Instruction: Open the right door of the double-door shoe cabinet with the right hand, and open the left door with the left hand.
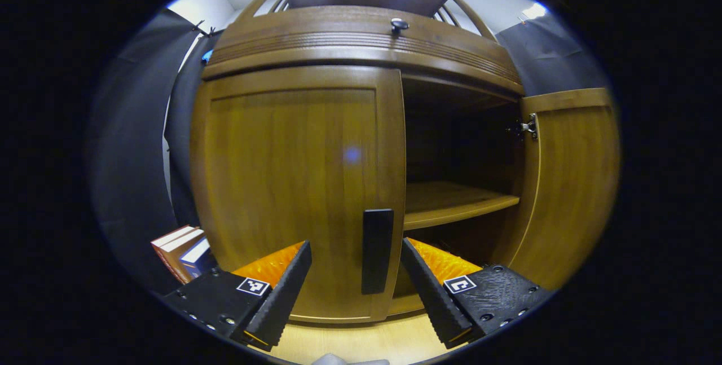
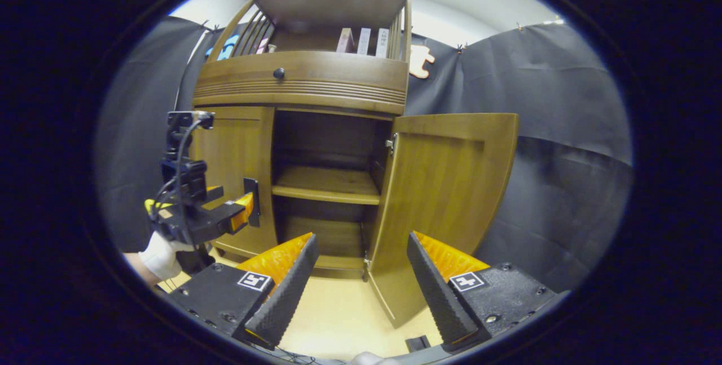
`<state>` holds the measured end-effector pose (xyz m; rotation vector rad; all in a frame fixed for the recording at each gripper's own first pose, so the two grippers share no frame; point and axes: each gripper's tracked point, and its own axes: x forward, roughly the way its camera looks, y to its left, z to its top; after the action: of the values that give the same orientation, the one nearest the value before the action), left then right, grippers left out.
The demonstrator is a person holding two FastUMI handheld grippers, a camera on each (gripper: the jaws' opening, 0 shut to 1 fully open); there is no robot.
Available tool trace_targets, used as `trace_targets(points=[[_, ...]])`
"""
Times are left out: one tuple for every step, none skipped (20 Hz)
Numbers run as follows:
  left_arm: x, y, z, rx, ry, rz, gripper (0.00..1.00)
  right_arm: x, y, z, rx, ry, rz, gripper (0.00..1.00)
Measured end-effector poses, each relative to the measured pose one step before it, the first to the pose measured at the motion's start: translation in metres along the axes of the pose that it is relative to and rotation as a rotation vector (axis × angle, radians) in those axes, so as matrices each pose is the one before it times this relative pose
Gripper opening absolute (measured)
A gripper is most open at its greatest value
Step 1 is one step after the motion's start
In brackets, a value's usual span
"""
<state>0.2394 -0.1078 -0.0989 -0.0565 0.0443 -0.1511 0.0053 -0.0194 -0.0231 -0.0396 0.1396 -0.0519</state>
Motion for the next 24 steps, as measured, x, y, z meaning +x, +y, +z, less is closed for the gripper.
trace_targets(points=[[0.00861, -0.00337, 0.00042, 0.00147, -0.00301, -0.00469, 0.96, -0.00196, -0.00293, -0.00230, -0.00725, 0.00951, -0.01168, 1.00], [0.00560, -0.00281, -0.00051, 0.00418, -0.00126, -0.00278, 0.96, -0.00065, -0.00315, -0.00326, -0.00778, 0.01110, -0.01022, 1.00], [0.00587, -0.00198, -0.00191, 0.00330, -0.00295, -0.00299, 0.96, -0.00140, -0.00139, -0.00287, -0.00330, 0.01115, -0.00564, 1.00], [0.00463, -0.00157, -0.00116, 0.00099, -0.00415, -0.00405, 0.96, -0.00172, -0.00066, -0.00245, -0.00001, 0.00768, -0.00180, 1.00], [0.00394, -0.00117, -0.00222, -0.00146, 0.00327, -0.00225, 1.00, -0.00273, 0.00026, -0.00137, -0.00087, 0.00434, -0.00267, 1.00], [0.00442, 0.00073, -0.00128, 0.00551, -0.00347, 0.00883, 1.00, -0.00207, 0.00093, -0.00006, -0.00304, 0.00427, -0.00299, 1.00], [0.00258, 0.00196, -0.00120, 0.00471, -0.00132, 0.00860, 0.88, -0.00036, -0.00072, -0.00301, -0.00382, 0.00252, 0.00033, 1.00], [0.00340, 0.00248, -0.00113, 0.00513, -0.00011, 0.00941, 0.76, -0.00162, 0.00046, -0.00142, -0.00519, 0.00300, 0.00026, 1.00], [0.00205, -0.00021, -0.00128, -0.00062, 0.00039, 0.00644, 0.73, -0.00059, 0.00199, -0.00436, -0.00491, 0.00186, 0.00372, 1.00], [-0.00307, -0.00279, 0.00254, 0.00924, -0.01500, -0.00560, 0.53, -0.00154, 0.00178, -0.00181, -0.00347, 0.00339, 0.00324, 1.00], [0.00015, -0.00080, -0.00064, 0.01932, 0.00614, -0.00771, 0.71, -0.00239, 0.00073, 0.00029, -0.00034, 0.00114, 0.00219, 1.00], [-0.00533, -0.00211, -0.00062, 0.00428, 0.00506, -0.00790, 0.44, -0.00162, 0.00024, -0.00014, 0.00170, 0.00136, 0.00047, 1.00], [0.00795, -0.00246, -0.00420, 0.00464, 0.00525, -0.00268, 0.30, -0.00163, -0.00062, -0.00229, 0.00386, 0.00176, 0.00192, 1.00], [0.00389, 0.00036, 0.00009, 0.00329, -0.00937, 0.00224, 0.30, -0.00178, 0.00010, -0.00149, 0.00468, 0.00117, 0.00283, 1.00], [-0.00478, -0.00094, 0.00121, 0.00278, 0.00304, -0.00182, 0.31, -0.00182, 0.00041, -0.00049, 0.00315, -0.00063, 0.00218, 1.00], [-0.00205, 0.00048, -0.00118, -0.00441, 0.00478, -0.00473, 0.30, -0.00185, 0.00087, -0.00041, 0.00074, 0.00040, 0.00109, 1.00], [-0.00063, -0.00030, 0.00099, -0.00634, 0.00101, -0.00843, 0.27, -0.00196, 0.00115, -0.00086, 0.00100, -0.00154, 0.00363, 1.00], [-0.00268, -0.00039, -0.00068, -0.01078, 0.01145, -0.00672, 0.27, -0.00050, 0.00041, -0.00045, 0.00032, -0.00138, 0.00328, 1.00], [-0.00268, 0.00026, -0.00122, -0.00969, 0.00500, -0.00495, 0.27, -0.00179, 0.00060, 0.00018, 0.00076, -0.00049, 0.00244, 1.00], [-0.00431, -0.00105, -0.00130, 0.00033, 0.00549, -0.00852, 0.14, -0.00159, 0.00040, -0.00082, 0.00350, -0.00185, 0.00423, 1.00], [-0.00930, 0.00033, 0.00125, 0.00035, -0.00107, -0.00903, 0.20, -0.00252, 0.00016, -0.00035, 0.00421, -0.00154, 0.00260, 1.00], [-0.00852, -0.00018, -0.00013, -0.00428, -0.00443, -0.00542, 0.20, -0.00254, -0.00003, -0.00051, 0.00249, 0.00037, 0.00162, 1.00], [-0.00870, 0.00121, -0.00039, 0.00502, -0.00490, -0.00344, 0.21, -0.00302, -0.00065, -0.00398, 0.00393, -0.00011, 0.00068, 1.00], [-0.01004, 0.00148, -0.00096, 0.00522, -0.00290, -0.00052, 0.20, -0.00255, -0.00142, -0.00205, 0.00588, 0.00182, 0.00051, 1.00]])
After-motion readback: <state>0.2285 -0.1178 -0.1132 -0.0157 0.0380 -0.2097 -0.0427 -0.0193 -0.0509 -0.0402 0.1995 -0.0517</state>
